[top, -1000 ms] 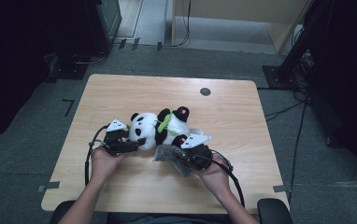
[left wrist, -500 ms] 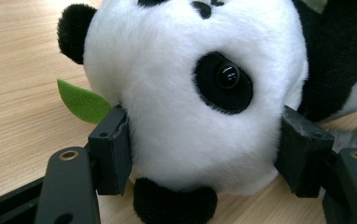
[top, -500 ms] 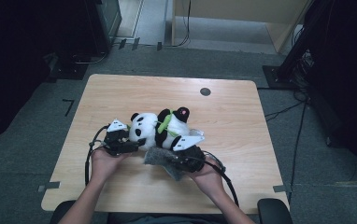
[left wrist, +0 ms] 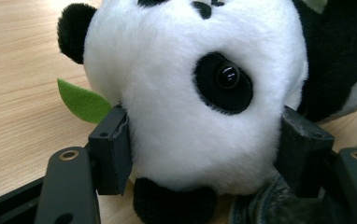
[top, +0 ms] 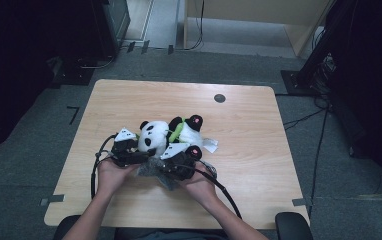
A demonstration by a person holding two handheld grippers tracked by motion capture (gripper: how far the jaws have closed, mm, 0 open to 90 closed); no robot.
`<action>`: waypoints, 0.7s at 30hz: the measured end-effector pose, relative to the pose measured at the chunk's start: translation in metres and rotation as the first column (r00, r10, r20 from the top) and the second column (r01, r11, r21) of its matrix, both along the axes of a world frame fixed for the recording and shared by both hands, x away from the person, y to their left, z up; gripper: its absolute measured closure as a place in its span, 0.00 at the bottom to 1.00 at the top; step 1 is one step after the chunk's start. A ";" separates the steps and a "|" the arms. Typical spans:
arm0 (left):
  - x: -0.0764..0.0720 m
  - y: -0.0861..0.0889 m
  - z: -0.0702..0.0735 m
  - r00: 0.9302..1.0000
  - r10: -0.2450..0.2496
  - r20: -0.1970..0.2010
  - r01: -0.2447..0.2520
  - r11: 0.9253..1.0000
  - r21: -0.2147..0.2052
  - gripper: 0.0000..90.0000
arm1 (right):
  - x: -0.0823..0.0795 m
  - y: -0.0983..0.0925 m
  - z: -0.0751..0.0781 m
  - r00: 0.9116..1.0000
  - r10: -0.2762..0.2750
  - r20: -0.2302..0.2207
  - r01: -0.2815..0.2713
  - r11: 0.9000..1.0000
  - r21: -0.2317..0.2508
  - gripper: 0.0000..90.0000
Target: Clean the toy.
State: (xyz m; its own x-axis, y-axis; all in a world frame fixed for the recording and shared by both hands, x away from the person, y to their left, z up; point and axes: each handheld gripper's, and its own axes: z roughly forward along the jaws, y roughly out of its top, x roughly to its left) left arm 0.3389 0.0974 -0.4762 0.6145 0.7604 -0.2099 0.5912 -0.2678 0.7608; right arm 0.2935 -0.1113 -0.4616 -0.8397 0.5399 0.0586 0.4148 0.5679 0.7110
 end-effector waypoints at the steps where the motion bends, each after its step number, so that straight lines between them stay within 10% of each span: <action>1: 0.000 0.000 0.000 1.000 0.000 0.000 0.000 1.000 0.001 0.34 | 0.002 0.001 -0.001 1.000 -0.006 0.001 0.006 1.000 0.000 0.84; 21: 0.000 0.000 0.000 1.000 0.000 0.002 0.000 1.000 0.001 0.34 | -0.001 -0.027 0.002 0.992 -0.070 0.108 0.077 0.995 -0.061 0.84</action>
